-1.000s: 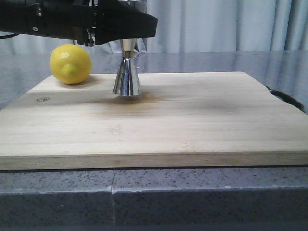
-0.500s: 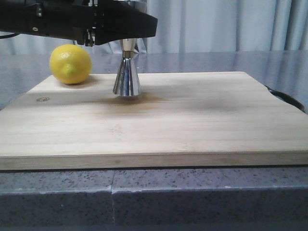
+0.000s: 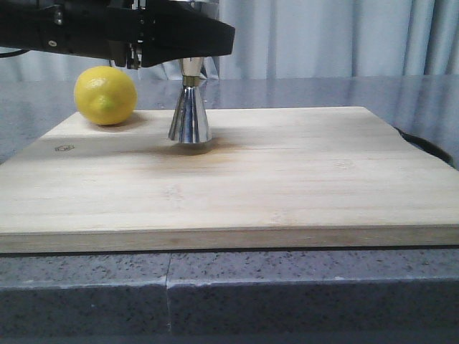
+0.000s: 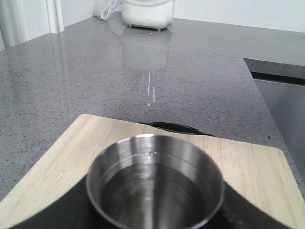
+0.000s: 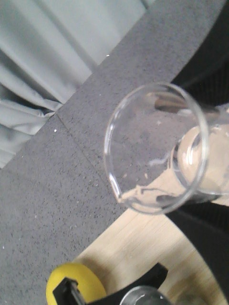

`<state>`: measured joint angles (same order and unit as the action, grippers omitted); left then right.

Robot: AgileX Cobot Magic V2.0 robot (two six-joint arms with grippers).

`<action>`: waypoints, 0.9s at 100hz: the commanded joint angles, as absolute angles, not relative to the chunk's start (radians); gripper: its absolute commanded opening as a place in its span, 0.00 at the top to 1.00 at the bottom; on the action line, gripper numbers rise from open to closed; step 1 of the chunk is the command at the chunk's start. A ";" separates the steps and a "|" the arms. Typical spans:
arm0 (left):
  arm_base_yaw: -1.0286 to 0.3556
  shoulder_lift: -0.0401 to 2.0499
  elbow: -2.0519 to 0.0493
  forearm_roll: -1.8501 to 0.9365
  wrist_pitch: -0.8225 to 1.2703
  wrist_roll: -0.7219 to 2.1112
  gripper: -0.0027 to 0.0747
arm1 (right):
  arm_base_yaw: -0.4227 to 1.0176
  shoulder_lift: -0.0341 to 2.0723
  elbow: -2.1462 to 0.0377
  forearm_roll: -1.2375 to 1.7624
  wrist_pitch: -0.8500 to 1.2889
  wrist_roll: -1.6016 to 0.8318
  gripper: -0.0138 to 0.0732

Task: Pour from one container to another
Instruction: 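Carry the emptied beaker back and set it down on the board with the right gripper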

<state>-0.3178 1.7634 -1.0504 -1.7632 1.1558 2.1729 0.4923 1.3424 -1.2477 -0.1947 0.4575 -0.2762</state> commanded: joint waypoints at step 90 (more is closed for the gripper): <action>-0.314 1.712 -1.072 -1.848 1.251 2.167 0.68 | 0.333 1.400 -0.559 0.095 -0.730 -0.138 0.57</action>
